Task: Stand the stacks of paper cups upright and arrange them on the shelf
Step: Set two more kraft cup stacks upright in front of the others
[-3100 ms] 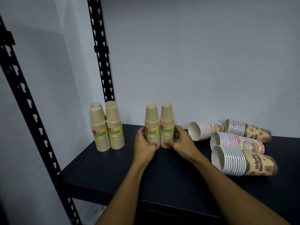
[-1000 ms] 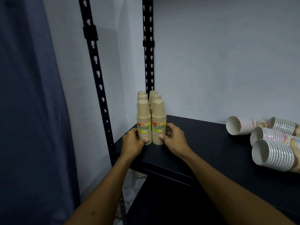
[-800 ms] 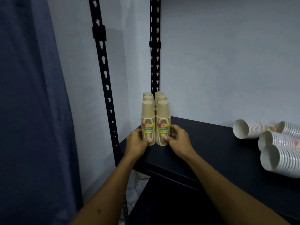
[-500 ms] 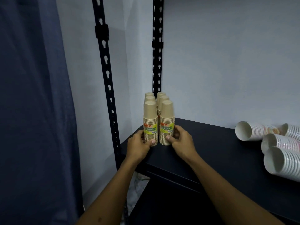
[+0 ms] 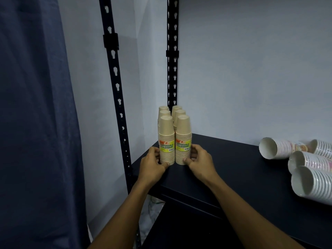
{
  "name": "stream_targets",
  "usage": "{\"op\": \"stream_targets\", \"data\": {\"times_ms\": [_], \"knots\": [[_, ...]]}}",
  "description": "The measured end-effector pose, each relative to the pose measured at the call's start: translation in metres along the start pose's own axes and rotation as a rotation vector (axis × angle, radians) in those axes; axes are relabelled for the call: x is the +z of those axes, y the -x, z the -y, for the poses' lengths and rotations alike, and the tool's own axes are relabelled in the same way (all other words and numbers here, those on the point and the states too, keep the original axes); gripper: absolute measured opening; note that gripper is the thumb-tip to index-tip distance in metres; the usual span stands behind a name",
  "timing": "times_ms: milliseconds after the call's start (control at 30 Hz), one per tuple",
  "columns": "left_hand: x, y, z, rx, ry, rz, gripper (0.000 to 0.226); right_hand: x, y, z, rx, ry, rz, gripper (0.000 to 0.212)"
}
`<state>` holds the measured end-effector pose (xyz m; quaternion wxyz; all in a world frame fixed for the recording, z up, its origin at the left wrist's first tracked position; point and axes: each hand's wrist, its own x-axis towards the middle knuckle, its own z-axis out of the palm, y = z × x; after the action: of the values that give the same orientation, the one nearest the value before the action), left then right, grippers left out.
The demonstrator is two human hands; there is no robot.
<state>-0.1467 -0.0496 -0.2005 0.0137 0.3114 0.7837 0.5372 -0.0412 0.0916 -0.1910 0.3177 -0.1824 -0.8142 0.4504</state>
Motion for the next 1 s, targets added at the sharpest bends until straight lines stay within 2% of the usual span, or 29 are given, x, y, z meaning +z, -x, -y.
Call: {"op": "stream_targets", "data": {"times_ms": [433, 667, 1000], "knots": [[0.0035, 0.003, -0.0016, 0.002, -0.058, -0.036, 0.05, 0.001, -0.0014, -0.0021, 0.035, -0.006, -0.015, 0.048], [0.0086, 0.0051, -0.0029, 0.01, -0.158, -0.11, 0.048, 0.0006, -0.0019, -0.0021, 0.041, -0.004, -0.015, 0.048], [0.0091, 0.0081, -0.0085, -0.014, -0.219, -0.109, 0.047, -0.0003, -0.0013, -0.0017, 0.047, -0.02, -0.015, 0.046]]}}
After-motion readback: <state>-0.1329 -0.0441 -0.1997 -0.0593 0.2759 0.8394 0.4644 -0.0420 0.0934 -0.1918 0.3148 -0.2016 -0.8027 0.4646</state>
